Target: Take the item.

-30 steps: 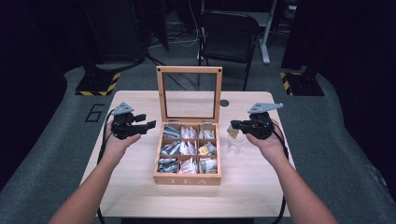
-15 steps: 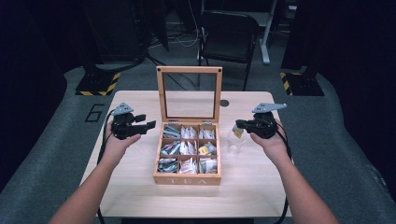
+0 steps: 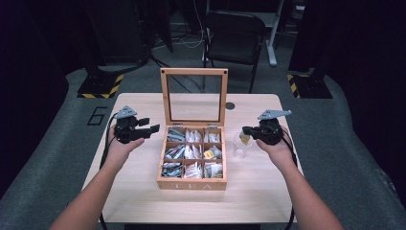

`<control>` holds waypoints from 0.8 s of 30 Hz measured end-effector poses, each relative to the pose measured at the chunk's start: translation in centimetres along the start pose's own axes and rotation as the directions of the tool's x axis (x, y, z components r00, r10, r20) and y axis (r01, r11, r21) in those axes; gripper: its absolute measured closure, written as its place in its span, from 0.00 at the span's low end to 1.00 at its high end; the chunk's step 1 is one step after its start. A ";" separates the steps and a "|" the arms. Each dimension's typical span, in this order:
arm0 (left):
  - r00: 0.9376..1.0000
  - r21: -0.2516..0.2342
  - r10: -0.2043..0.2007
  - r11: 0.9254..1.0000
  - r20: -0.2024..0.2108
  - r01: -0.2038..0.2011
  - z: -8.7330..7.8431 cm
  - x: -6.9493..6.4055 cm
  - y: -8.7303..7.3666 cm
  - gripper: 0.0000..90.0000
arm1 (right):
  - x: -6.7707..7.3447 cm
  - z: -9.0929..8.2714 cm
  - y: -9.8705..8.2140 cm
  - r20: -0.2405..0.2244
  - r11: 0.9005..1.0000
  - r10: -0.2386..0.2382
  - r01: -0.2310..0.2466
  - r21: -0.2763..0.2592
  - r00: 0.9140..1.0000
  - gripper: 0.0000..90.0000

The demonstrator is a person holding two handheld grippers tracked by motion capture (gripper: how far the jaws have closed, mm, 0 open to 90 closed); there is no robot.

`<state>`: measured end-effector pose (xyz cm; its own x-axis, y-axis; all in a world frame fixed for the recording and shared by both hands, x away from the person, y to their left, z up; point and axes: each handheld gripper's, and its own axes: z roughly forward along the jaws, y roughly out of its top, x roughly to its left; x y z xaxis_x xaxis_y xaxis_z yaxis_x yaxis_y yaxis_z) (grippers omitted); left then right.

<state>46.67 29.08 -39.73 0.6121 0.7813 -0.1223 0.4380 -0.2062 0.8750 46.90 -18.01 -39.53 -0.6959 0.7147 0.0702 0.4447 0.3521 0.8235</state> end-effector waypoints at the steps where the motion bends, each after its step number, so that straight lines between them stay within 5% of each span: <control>1: 1.000 -0.001 -0.002 1.000 0.001 0.002 0.0 0.0 0.0 0.44 | -0.1 0.2 -0.1 -0.001 1.000 -0.001 0.001 0.006 1.000 0.99; 24: 1.000 0.000 -0.008 1.000 -0.001 0.008 0.0 0.3 -0.2 0.44 | -0.4 1.8 -1.3 0.011 0.999 0.015 -0.016 0.041 1.000 0.99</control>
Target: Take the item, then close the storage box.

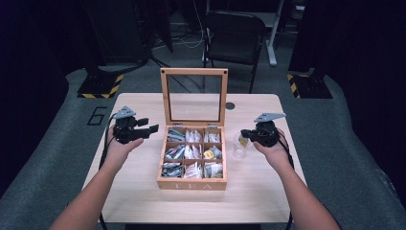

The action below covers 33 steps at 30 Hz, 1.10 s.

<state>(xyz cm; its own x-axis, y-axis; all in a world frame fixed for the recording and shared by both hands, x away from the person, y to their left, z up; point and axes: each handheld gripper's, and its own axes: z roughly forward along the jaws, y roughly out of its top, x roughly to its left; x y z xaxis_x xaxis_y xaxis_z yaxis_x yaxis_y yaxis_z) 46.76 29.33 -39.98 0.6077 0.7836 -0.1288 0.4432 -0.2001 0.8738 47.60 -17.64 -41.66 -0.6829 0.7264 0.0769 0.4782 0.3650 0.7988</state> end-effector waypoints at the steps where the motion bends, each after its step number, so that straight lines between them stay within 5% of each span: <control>1: 1.000 0.001 0.001 1.000 0.002 -0.001 0.0 0.0 0.0 0.44 | -0.1 0.0 0.0 -0.002 1.000 -0.005 0.005 0.000 1.000 0.99; 23: 1.000 0.003 0.003 1.000 0.007 -0.003 -0.1 0.1 0.0 0.44 | 0.0 0.2 -0.1 0.018 1.000 0.003 -0.003 0.012 1.000 0.91; 33: 1.000 0.001 0.004 1.000 0.005 -0.004 -0.2 0.0 0.0 0.44 | 0.8 -0.4 1.8 0.008 1.000 -0.005 0.005 -0.014 1.000 0.78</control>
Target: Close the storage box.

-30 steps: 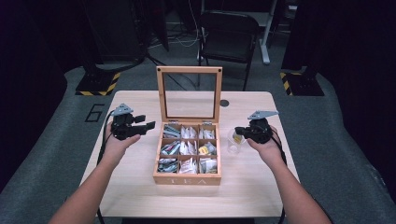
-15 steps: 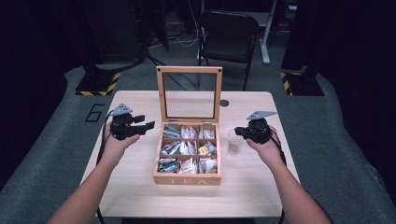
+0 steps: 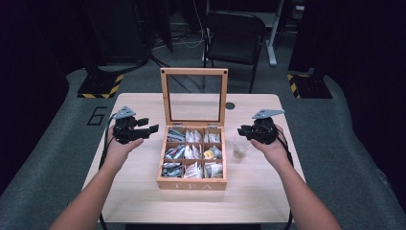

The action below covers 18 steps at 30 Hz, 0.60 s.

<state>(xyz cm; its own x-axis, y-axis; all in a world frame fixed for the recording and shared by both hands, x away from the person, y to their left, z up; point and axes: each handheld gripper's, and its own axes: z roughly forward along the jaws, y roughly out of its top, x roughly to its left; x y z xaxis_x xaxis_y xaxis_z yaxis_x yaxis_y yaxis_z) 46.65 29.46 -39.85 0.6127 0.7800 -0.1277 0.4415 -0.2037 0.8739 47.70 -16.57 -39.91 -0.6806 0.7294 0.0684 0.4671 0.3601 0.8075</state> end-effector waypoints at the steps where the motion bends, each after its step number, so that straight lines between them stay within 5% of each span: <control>1: 1.000 -0.003 -0.004 1.000 0.000 0.004 0.0 0.0 0.0 0.44 | 0.1 0.0 0.4 0.000 1.000 -0.010 0.010 -0.001 1.000 0.77; 18: 1.000 0.005 -0.014 1.000 0.002 0.014 0.0 0.6 0.1 0.46 | 0.6 0.3 3.6 -0.035 0.999 -0.032 0.031 -0.019 0.999 0.71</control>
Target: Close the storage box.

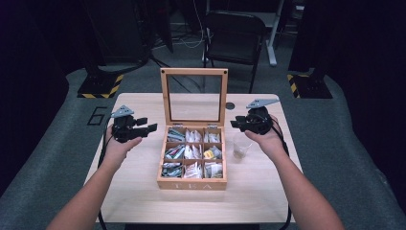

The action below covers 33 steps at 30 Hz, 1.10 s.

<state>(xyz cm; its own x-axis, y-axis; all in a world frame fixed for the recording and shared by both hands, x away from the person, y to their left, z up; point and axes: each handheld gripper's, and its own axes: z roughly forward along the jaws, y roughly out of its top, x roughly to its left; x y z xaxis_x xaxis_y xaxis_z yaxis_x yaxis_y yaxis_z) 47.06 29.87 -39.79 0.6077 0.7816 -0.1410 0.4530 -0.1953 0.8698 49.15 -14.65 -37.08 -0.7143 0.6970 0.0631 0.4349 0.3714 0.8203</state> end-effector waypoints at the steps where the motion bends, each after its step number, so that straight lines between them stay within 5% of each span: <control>1: 1.000 0.000 0.000 1.000 0.000 0.000 0.0 0.0 0.0 0.46 | 0.0 0.0 0.0 0.000 1.000 0.000 0.000 0.000 1.000 0.71; 33: 1.000 -0.002 0.012 1.000 -0.003 -0.012 -0.3 -0.5 -0.2 0.47 | -2.0 3.7 1.3 0.020 1.000 0.026 -0.026 -0.015 0.999 0.67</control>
<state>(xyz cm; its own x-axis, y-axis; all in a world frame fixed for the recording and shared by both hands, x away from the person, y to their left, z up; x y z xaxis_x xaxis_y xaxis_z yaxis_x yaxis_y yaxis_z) 46.43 29.70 -39.72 0.6113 0.7807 -0.1293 0.4441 -0.2032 0.8726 53.19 -13.34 -38.21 -0.6913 0.7189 0.0733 0.4453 0.3439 0.8267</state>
